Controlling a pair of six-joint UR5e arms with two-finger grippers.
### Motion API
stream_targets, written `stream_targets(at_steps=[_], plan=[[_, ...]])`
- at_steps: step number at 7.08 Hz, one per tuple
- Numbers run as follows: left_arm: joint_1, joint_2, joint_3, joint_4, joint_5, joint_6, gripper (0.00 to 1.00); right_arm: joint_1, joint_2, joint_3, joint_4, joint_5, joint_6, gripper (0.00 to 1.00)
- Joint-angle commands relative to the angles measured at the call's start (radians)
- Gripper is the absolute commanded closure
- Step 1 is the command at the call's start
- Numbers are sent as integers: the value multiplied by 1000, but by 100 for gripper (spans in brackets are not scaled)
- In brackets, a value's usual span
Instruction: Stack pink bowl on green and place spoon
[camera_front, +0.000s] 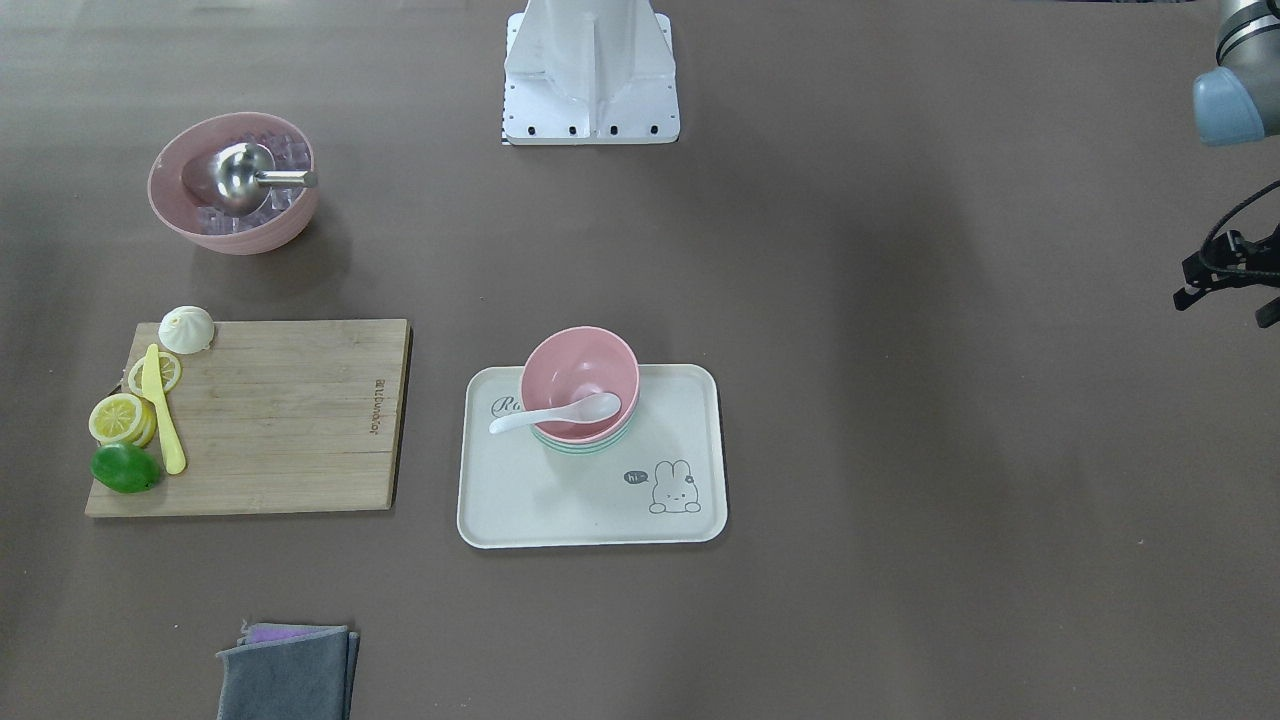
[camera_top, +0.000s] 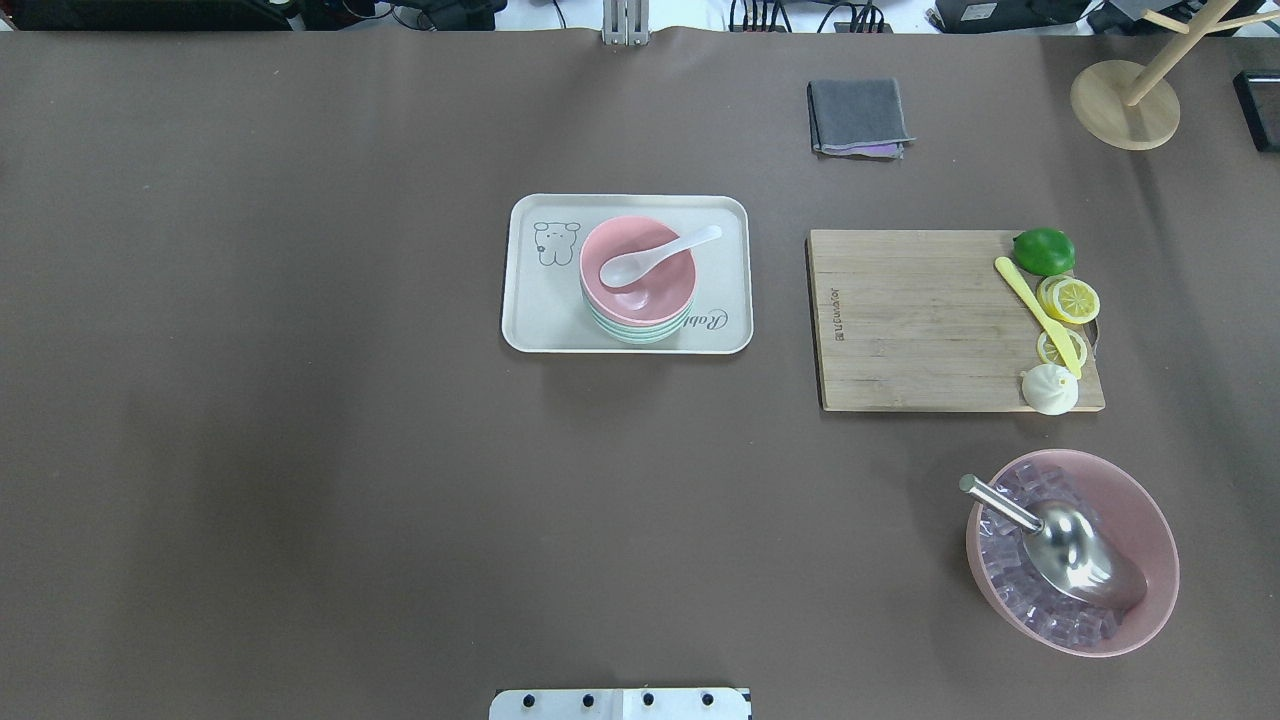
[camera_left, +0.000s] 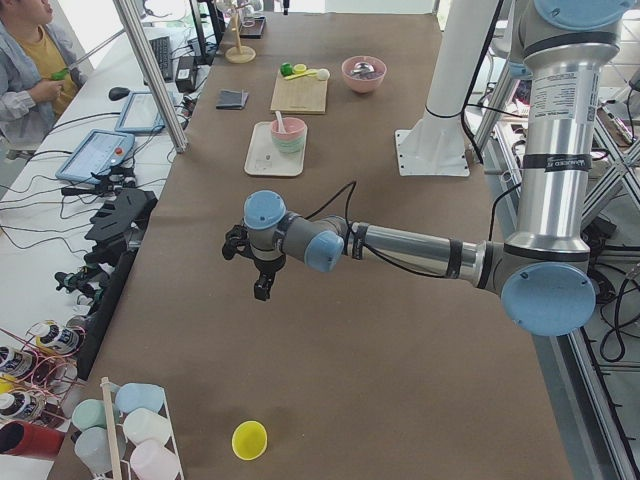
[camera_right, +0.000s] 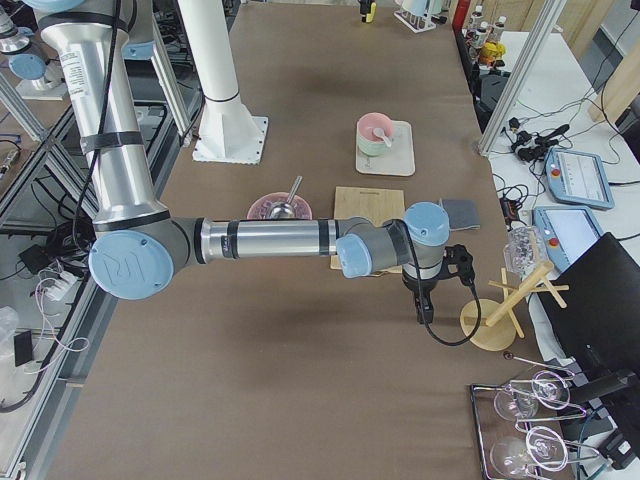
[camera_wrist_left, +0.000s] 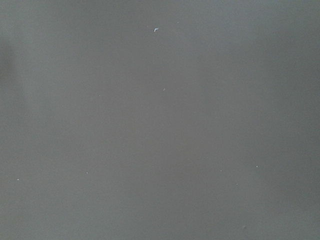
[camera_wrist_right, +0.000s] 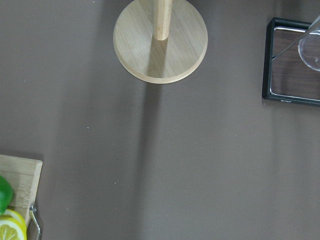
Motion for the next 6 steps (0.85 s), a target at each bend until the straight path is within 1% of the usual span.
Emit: stream_targets(at_steps=[1,4,5,6], plan=[[-1,-4,-1,-1,-2,-2,2,0,-8,5,2,0,0,0],[-1,-4,-18,-2,-2,-3,2,2,-16,7,0,23,0,0],[-6,16,-71,-1,-2,-3,2,2,-17,5,2,22,0,0],[-1,20,-69,-1,3,-2,2,2,-16,4,2,20,0,0]])
